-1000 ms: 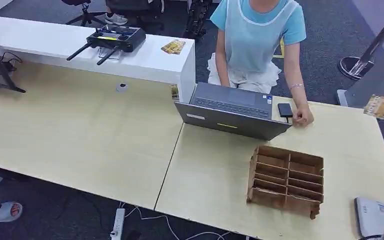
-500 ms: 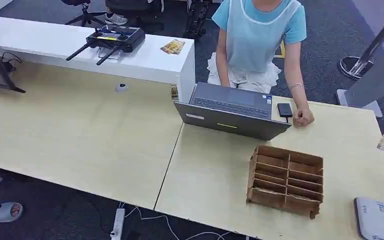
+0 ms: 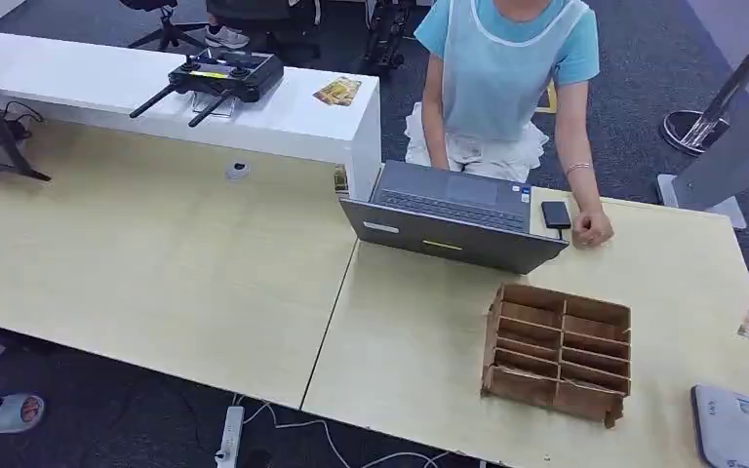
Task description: Pass the card to the sensor for recognition and then transmit it.
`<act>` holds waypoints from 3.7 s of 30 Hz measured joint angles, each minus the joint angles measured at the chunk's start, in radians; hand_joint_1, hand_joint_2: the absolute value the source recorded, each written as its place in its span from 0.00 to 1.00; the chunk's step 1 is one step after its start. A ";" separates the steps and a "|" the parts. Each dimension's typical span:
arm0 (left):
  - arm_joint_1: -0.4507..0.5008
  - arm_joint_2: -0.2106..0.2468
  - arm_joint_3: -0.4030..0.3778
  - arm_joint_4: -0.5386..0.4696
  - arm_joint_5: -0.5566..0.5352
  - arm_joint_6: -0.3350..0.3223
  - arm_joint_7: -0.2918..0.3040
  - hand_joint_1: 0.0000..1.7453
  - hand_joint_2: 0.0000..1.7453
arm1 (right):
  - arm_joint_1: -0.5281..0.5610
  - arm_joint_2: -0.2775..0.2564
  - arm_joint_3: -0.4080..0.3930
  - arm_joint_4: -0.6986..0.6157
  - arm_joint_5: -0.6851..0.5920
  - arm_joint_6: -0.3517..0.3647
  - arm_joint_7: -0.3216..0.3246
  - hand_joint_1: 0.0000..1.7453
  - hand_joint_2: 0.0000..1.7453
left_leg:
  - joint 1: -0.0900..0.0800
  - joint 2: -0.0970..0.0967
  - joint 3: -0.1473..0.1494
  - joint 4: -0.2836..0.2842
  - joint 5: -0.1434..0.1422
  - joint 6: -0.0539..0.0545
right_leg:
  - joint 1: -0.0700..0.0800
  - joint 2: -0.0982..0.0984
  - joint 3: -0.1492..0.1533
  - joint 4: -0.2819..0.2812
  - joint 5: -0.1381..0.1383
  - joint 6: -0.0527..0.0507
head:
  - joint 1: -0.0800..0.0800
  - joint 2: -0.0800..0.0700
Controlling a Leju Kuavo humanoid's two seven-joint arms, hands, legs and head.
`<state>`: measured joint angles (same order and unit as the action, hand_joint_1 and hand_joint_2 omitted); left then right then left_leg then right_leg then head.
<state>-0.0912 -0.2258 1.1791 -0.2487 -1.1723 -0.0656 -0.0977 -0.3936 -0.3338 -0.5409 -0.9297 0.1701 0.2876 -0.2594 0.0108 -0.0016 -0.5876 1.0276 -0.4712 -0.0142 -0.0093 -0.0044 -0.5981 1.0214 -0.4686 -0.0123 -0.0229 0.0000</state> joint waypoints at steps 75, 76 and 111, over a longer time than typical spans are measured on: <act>-0.001 0.000 0.071 0.000 0.052 -0.009 -0.016 0.00 0.00 | 0.273 -0.100 0.031 0.035 -0.125 0.080 0.010 1.00 1.00 | 0.000 0.000 -0.001 0.000 -0.002 0.002 | 0.000 -0.001 0.000 -0.001 -0.001 0.001 | 0.000 0.000; -0.001 0.000 0.071 0.000 0.052 -0.009 -0.016 0.00 0.00 | 0.273 -0.101 0.034 0.037 -0.123 0.082 0.010 1.00 1.00 | 0.000 0.000 -0.001 0.000 -0.002 0.002 | 0.000 -0.001 0.000 -0.001 -0.001 0.001 | 0.000 0.000; -0.001 0.001 0.072 0.000 0.055 -0.008 -0.016 0.00 0.00 | 0.212 -0.107 0.060 0.066 -0.032 0.000 0.034 1.00 1.00 | 0.000 0.000 -0.001 0.000 -0.002 0.002 | 0.000 -0.001 0.000 -0.001 -0.001 0.001 | 0.000 0.000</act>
<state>-0.0923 -0.2251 1.2512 -0.2487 -1.1170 -0.0732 -0.1137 -0.1815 -0.4406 -0.4807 -0.8641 0.1384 0.2873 -0.2255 0.0104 -0.0015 -0.5883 1.0277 -0.4730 -0.0123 -0.0097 -0.0053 -0.5978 1.0209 -0.4694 -0.0112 -0.0233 0.0000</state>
